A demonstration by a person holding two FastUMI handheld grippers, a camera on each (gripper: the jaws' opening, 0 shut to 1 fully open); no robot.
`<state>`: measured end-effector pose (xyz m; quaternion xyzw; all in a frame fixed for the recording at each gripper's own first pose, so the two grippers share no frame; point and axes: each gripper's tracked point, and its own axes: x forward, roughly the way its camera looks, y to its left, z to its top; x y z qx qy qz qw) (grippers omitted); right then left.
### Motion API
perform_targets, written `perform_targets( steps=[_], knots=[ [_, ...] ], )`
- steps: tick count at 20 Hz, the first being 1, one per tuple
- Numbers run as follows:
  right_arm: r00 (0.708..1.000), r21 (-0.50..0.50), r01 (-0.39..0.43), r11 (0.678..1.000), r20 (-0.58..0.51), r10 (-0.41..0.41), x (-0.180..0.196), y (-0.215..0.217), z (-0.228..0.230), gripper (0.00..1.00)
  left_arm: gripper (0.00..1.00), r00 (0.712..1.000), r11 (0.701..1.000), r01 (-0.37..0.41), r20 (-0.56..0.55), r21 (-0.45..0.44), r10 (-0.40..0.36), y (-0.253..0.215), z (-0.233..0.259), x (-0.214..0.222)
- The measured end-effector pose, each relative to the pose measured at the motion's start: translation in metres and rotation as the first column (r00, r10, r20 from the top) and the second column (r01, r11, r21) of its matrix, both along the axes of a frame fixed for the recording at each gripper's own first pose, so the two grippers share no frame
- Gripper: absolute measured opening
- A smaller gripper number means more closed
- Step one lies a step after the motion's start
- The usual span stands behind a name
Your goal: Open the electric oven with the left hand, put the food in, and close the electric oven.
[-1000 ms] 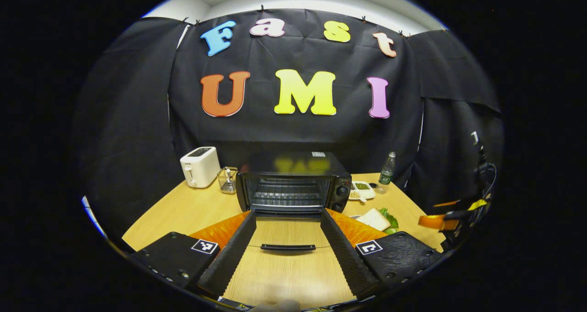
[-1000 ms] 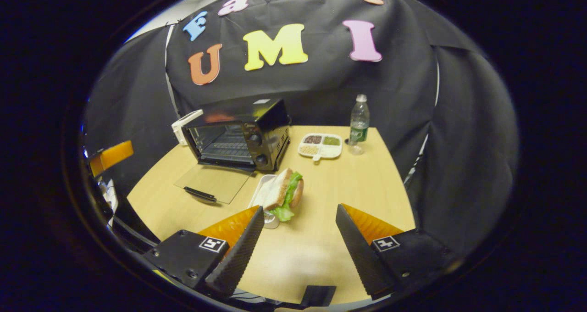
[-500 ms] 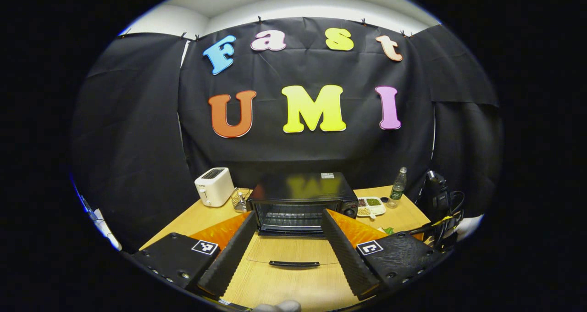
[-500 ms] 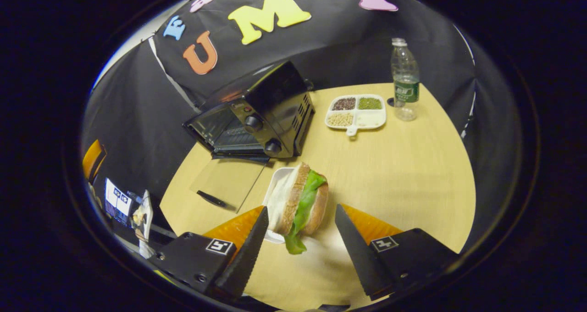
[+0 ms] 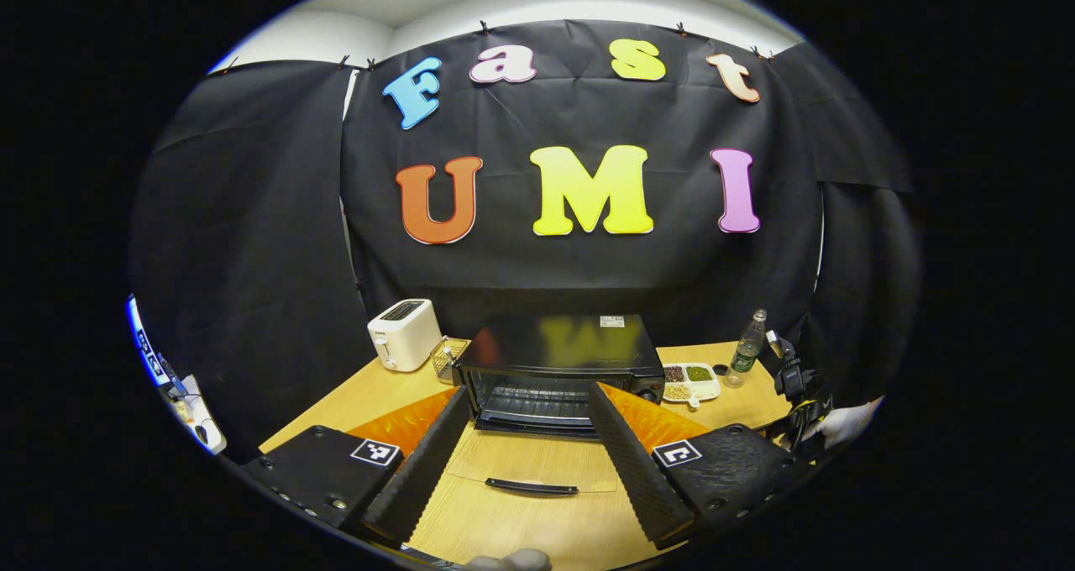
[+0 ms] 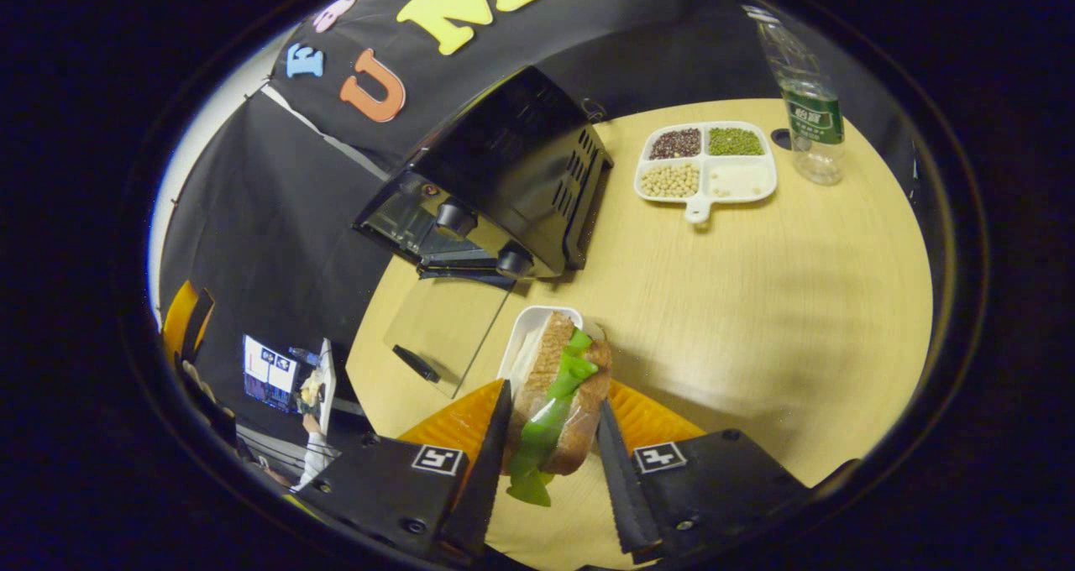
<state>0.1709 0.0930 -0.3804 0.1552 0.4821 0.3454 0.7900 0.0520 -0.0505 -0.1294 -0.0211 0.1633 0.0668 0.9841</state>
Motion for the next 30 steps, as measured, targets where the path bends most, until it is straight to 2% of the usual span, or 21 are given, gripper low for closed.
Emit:
perform_targets(
  steps=[1, 5, 10, 14, 17, 20, 24, 28, 30],
  knots=[
    [1.0, 0.005, -0.002, 1.0, 0.005, 0.002, -0.001, 0.001, 0.003, 0.43, 0.94, 1.0, 1.0, 0.004, -0.004, -0.001, -0.004, -0.002, -0.001, 0.001],
    [0.999, -0.012, 0.008, 1.0, 0.048, -0.007, -0.006, 0.001, 0.018, 0.34, 0.94, 1.0, 1.0, 0.007, 0.002, -0.013, -0.007, 0.001, 0.0, -0.002],
    [0.986, 0.009, 0.085, 0.996, 0.142, -0.086, -0.014, 0.01, 0.065, 0.34, 0.94, 0.999, 0.999, 0.037, 0.028, -0.016, -0.036, 0.016, -0.003, -0.013],
    [0.956, 0.081, 0.207, 0.975, 0.195, -0.219, -0.027, 0.043, 0.098, 0.34, 0.94, 0.995, 0.995, 0.089, 0.048, -0.032, -0.088, 0.035, -0.007, -0.028],
    [0.915, 0.147, 0.325, 0.934, 0.201, -0.35, -0.035, 0.074, 0.107, 0.34, 0.94, 0.99, 0.992, 0.116, 0.081, -0.041, -0.113, 0.056, -0.003, -0.04],
    [0.863, 0.215, 0.43, 0.877, 0.188, -0.469, -0.041, 0.107, 0.107, 0.34, 0.94, 0.981, 0.988, 0.148, 0.132, -0.041, -0.141, 0.071, 0.003, -0.051],
    [0.815, 0.309, 0.505, 0.806, 0.135, -0.563, -0.044, 0.164, 0.095, 0.34, 0.94, 0.97, 0.987, 0.16, 0.19, -0.011, -0.155, 0.09, 0.011, -0.064],
    [0.77, 0.393, 0.564, 0.726, 0.068, -0.635, -0.021, 0.216, 0.083, 0.34, 0.94, 0.962, 0.983, 0.181, 0.212, -0.023, -0.172, 0.094, 0.007, -0.07],
    [0.722, 0.436, 0.61, 0.662, 0.038, -0.691, 0.003, 0.232, 0.081, 0.34, 0.94, 0.961, 0.979, 0.201, 0.197, -0.019, -0.193, 0.094, -0.002, -0.073]
  ],
)
